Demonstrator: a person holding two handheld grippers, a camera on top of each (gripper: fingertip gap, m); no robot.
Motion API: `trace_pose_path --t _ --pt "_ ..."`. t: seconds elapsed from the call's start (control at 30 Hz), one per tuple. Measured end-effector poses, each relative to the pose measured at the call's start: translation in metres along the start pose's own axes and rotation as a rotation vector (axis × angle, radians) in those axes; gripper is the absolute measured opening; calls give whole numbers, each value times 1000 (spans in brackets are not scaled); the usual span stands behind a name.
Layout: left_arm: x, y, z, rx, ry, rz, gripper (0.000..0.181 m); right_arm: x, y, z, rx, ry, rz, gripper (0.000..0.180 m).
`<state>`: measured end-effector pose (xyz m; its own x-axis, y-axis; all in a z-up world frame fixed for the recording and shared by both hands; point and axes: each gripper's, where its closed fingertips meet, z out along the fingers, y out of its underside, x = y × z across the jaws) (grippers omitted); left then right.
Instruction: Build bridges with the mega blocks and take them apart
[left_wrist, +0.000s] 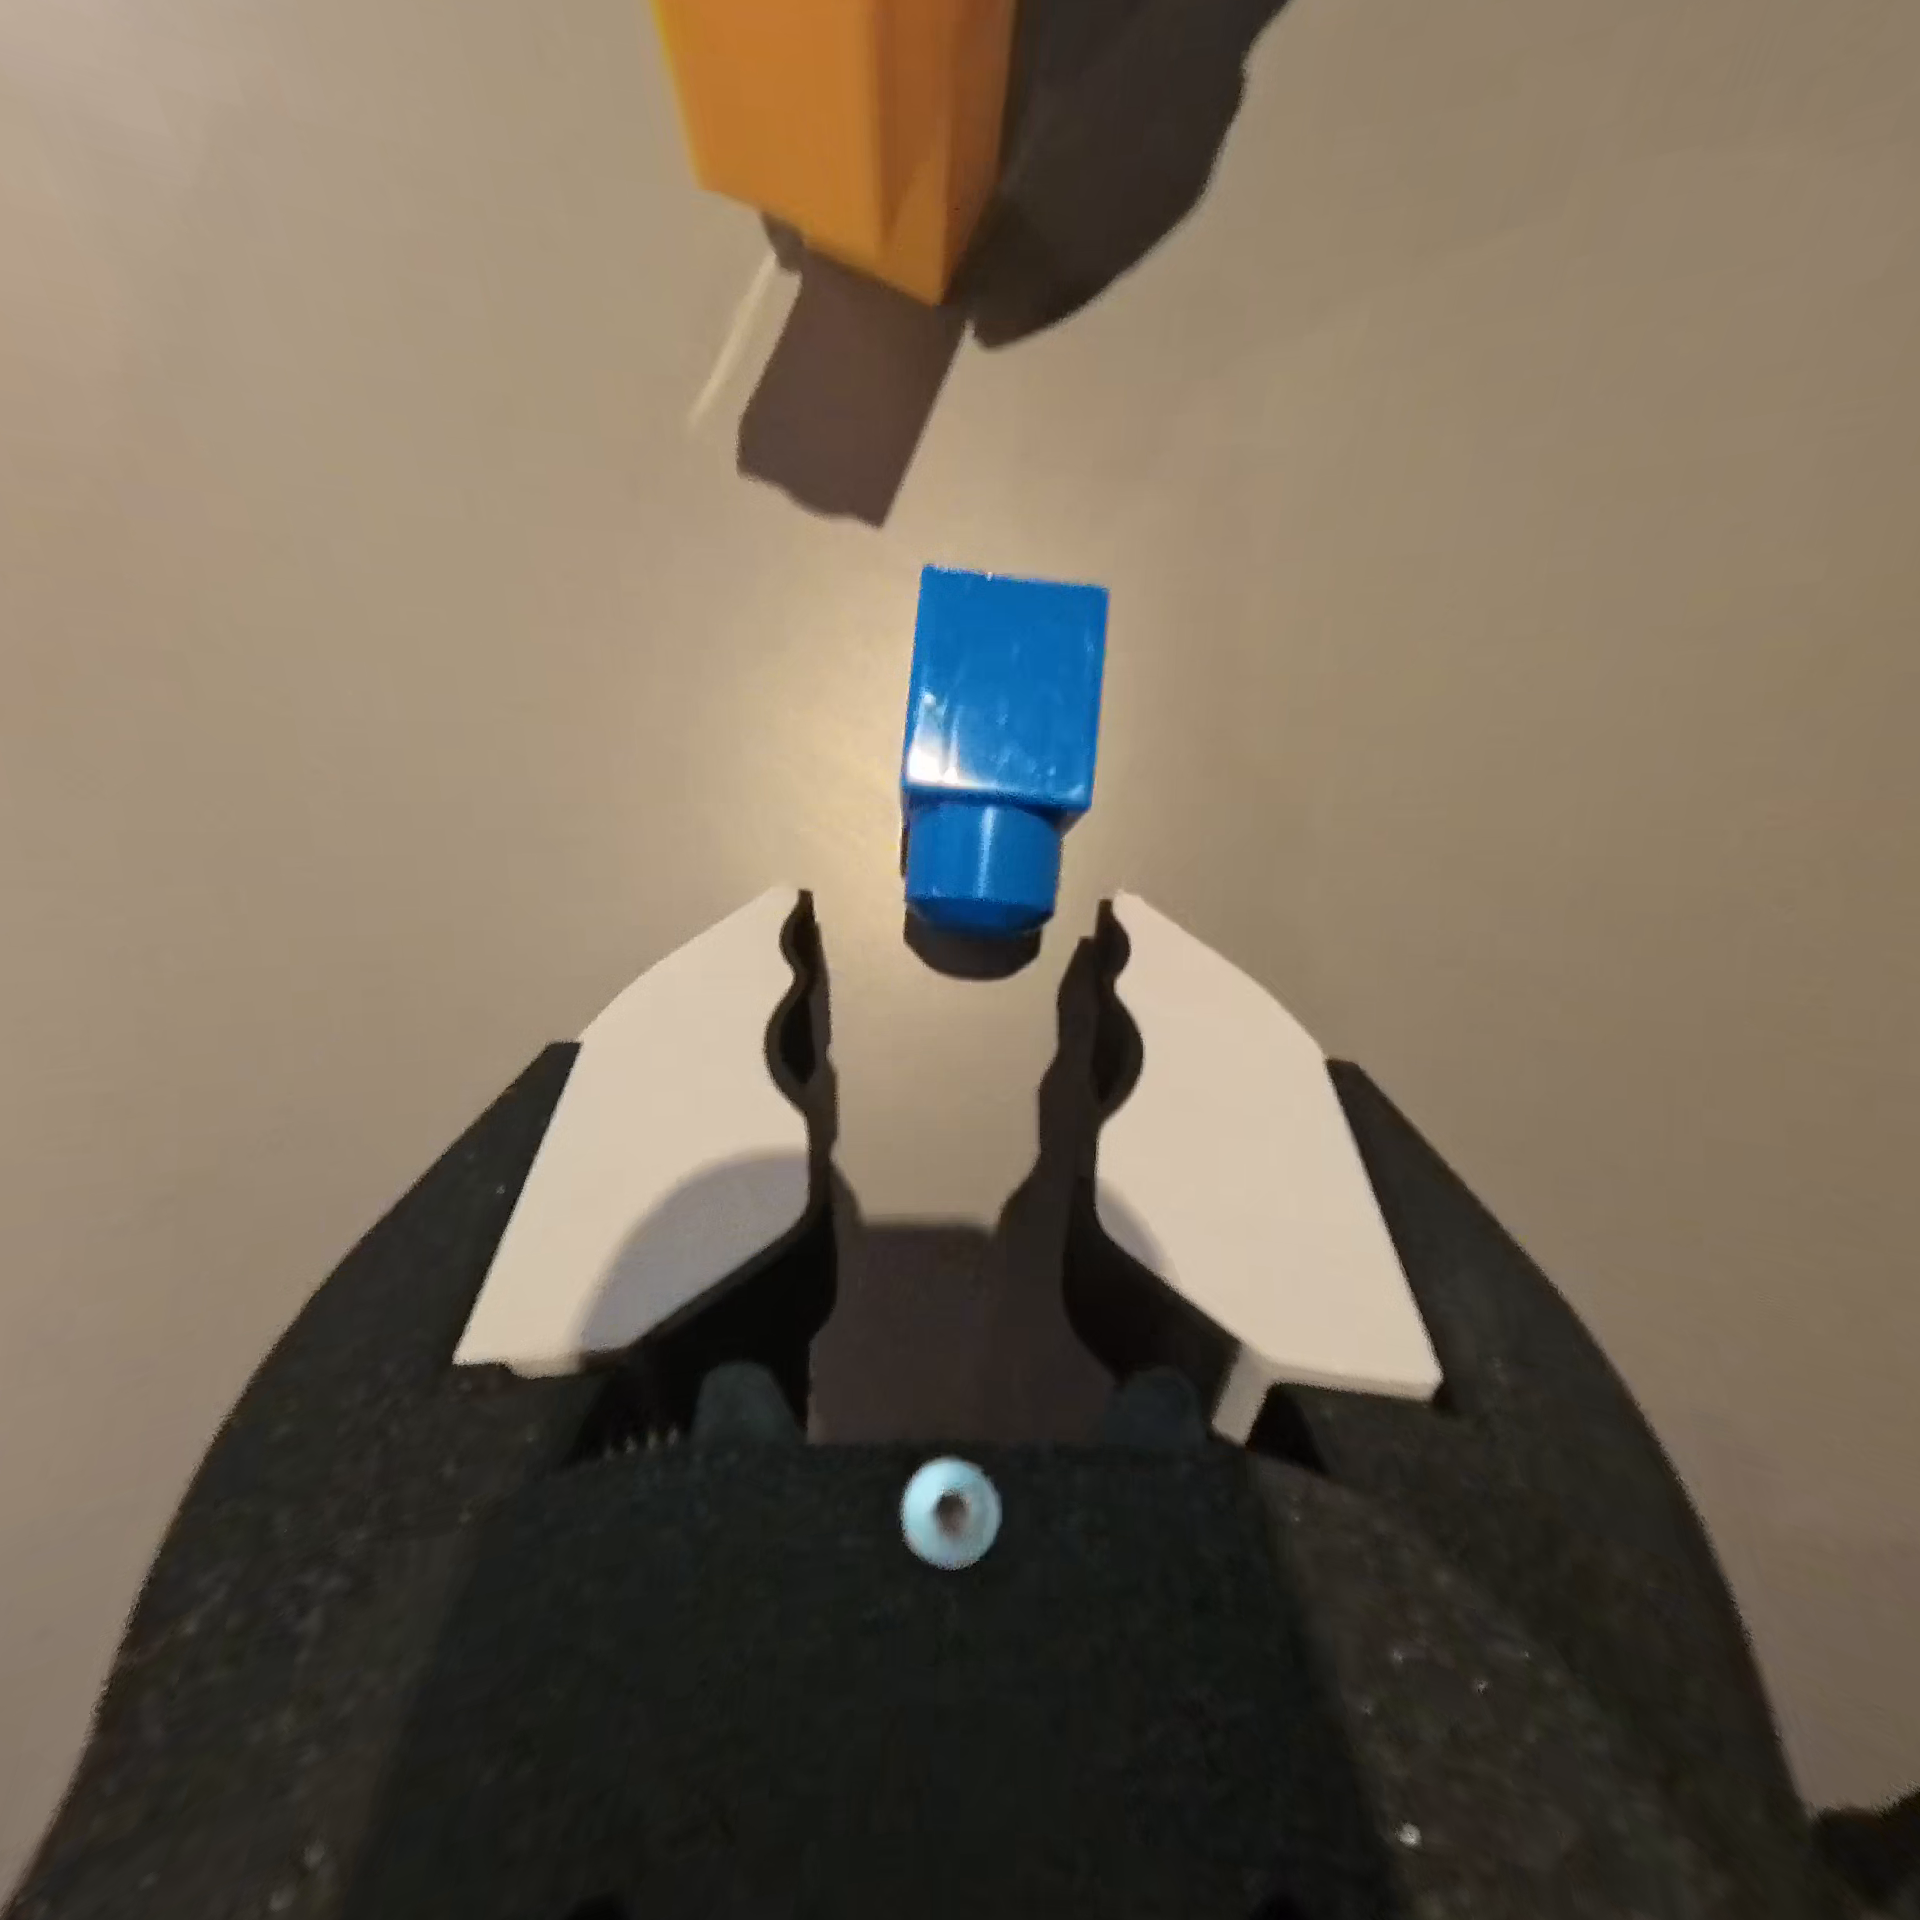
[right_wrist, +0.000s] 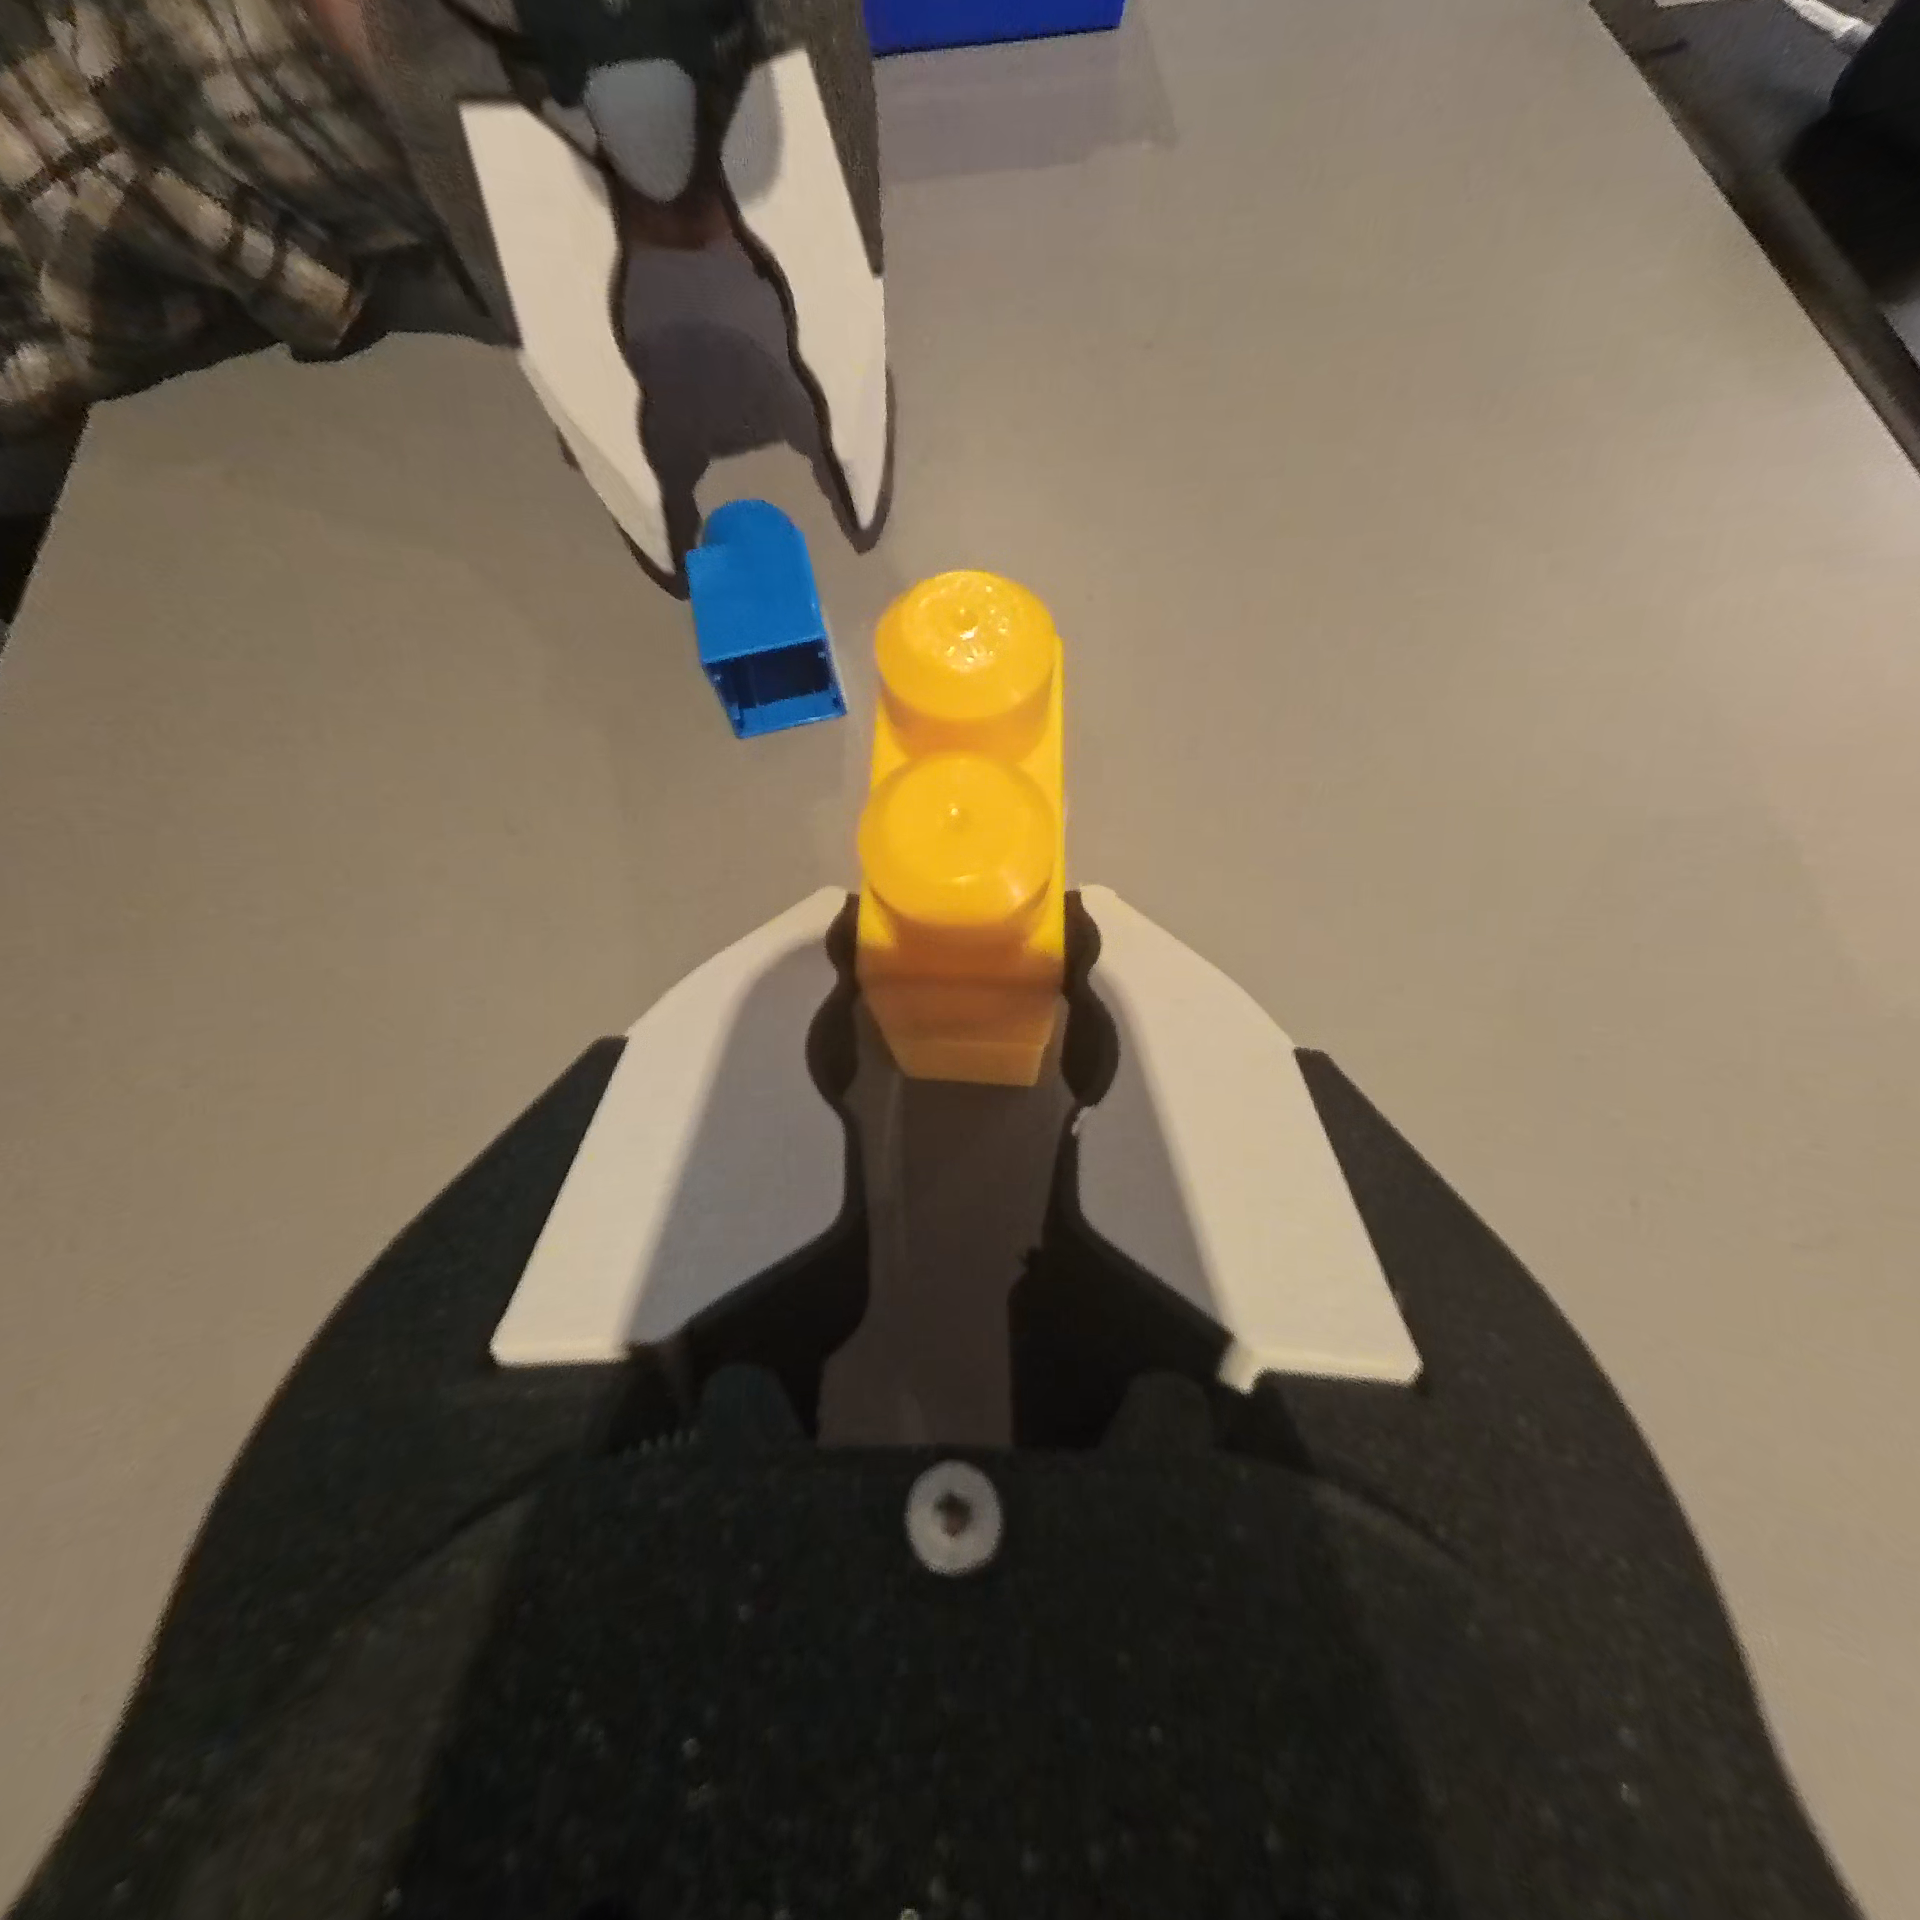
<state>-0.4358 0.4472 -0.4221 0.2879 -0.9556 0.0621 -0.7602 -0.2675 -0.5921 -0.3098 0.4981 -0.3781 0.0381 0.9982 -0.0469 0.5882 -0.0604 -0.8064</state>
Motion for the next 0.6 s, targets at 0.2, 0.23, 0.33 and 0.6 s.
trace_pose_path --t 0.2,0.23,0.33,0.6 --pt "2 -9 5 -36 12 15 29 0 -1 0 17 -1 -2 37" --pt "2 -9 5 -55 17 16 29 0 -1 0 19 -1 -1 37" --pt "0 -6 -2 -180 3 47 28 0 -1 0 25 -2 -1 37" --pt "-30 -9 -59 -777 -150 210 28 0 -1 0 29 -5 -6 37"
